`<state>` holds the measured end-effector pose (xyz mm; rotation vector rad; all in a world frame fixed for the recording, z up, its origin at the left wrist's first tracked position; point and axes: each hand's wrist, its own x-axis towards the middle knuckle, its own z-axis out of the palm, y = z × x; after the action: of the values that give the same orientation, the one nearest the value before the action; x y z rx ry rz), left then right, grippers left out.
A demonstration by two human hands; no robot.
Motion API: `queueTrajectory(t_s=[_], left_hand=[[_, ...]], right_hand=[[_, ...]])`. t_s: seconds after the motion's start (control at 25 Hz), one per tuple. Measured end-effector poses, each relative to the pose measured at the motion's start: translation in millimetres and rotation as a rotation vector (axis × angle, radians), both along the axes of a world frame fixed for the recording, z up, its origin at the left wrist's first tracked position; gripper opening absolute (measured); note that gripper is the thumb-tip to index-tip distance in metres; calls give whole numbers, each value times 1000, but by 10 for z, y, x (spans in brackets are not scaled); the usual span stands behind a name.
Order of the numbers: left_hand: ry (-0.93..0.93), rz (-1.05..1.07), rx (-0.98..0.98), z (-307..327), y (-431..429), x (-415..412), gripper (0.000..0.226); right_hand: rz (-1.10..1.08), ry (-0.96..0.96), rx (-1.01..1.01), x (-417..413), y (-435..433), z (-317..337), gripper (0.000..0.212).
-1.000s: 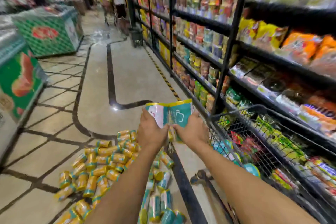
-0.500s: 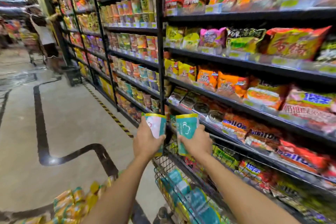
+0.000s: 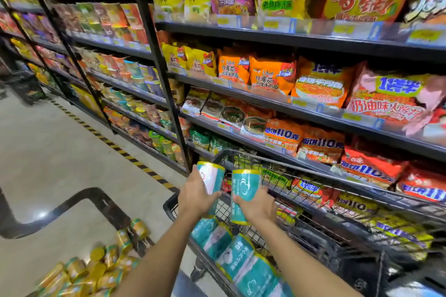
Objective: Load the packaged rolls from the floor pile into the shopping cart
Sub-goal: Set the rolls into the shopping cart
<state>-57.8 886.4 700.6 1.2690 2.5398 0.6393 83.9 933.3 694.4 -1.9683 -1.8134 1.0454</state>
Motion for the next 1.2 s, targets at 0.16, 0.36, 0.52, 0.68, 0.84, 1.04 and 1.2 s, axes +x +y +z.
queueTrajectory(t_s=[0.16, 0.36, 0.52, 0.68, 0.84, 1.04, 1.2], left_hand=[[-6, -47, -148, -396, 208, -130, 104], [-53, -157, -297, -990, 426, -472, 107], [-91, -207, -445, -1470, 531, -819, 96], [-160, -271, -566, -1840, 582, -1053, 77], [-189, -340, -669, -2100, 656, -1126, 83], [-192, -428, -729, -2273, 673, -1054, 96], [-189, -480, -750, -2289, 708, -1083, 97]], right_hand=[[-42, -12, -118, -188, 38, -413, 74], [-136, -27, -281, -590, 24, -1041, 76], [-293, 40, -429, -1021, -64, -1584, 68], [-422, 18, -532, -1314, -133, -1940, 60], [-563, 40, -633, -1434, -107, -2016, 62], [-639, -139, -598, -1510, -130, -2100, 72], [-619, -210, -640, -1530, -73, -2115, 61]])
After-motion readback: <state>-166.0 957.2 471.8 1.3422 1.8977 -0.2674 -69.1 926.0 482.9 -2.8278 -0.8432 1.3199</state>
